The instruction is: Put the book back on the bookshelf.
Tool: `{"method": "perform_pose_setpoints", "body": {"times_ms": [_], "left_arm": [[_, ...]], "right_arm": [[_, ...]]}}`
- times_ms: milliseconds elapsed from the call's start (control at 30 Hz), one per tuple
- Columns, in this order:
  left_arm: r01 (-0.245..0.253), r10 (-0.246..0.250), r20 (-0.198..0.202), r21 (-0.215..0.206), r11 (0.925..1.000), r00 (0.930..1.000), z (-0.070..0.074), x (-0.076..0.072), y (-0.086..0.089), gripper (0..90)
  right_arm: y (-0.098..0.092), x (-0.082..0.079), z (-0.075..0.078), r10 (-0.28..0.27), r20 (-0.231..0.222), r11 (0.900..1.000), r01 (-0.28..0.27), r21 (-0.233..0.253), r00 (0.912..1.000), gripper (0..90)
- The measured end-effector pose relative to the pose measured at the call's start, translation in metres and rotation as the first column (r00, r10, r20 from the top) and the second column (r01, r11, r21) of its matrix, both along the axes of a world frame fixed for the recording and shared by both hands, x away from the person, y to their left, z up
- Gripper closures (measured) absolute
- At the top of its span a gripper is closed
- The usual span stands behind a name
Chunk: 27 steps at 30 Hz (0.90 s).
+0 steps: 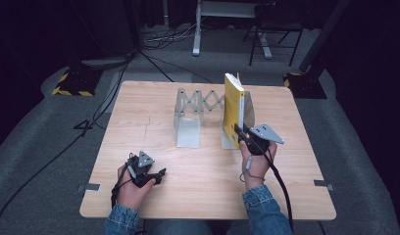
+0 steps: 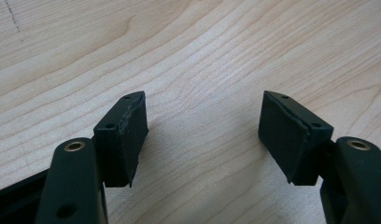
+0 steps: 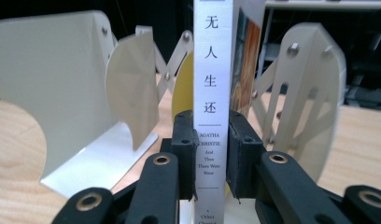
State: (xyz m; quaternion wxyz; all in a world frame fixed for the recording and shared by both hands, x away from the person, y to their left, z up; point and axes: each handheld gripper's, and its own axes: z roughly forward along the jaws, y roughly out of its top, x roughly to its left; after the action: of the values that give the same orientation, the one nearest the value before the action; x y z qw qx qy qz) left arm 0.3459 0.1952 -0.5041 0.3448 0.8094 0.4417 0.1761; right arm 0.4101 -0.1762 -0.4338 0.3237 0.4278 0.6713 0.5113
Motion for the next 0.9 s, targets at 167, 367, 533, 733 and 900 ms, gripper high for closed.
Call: {"method": "perform_pose_setpoints", "body": {"times_ms": [167,367,533,733,900], "left_arm": [[0.000,0.000,0.000,0.000,1.0000,1.0000,0.000,0.000,0.000,33.3],[0.001,-0.001,-0.001,-0.001,1.0000,1.0000,0.000,-0.001,0.000,33.3],[0.006,-0.006,-0.003,0.002,1.0000,1.0000,0.000,-0.002,0.001,33.2],[0.002,-0.002,-0.003,-0.001,1.0000,1.0000,0.000,-0.003,0.001,32.8],[0.005,-0.005,-0.004,-0.001,1.0000,1.0000,0.000,-0.005,0.002,32.4]], "right_arm": [[0.002,0.002,-0.011,0.012,-0.039,1.000,-0.012,-0.004,0.9992,74.1],[0.006,0.003,-0.012,0.037,-0.059,0.999,-0.038,-0.013,0.9976,71.9],[0.010,0.005,-0.020,0.035,-0.107,0.997,-0.042,-0.058,0.9936,71.0],[0.010,0.011,-0.025,0.025,-0.121,0.997,-0.032,-0.063,0.9924,71.0],[0.010,0.014,-0.025,0.026,-0.119,0.997,-0.034,-0.066,0.9926,70.9]]}}
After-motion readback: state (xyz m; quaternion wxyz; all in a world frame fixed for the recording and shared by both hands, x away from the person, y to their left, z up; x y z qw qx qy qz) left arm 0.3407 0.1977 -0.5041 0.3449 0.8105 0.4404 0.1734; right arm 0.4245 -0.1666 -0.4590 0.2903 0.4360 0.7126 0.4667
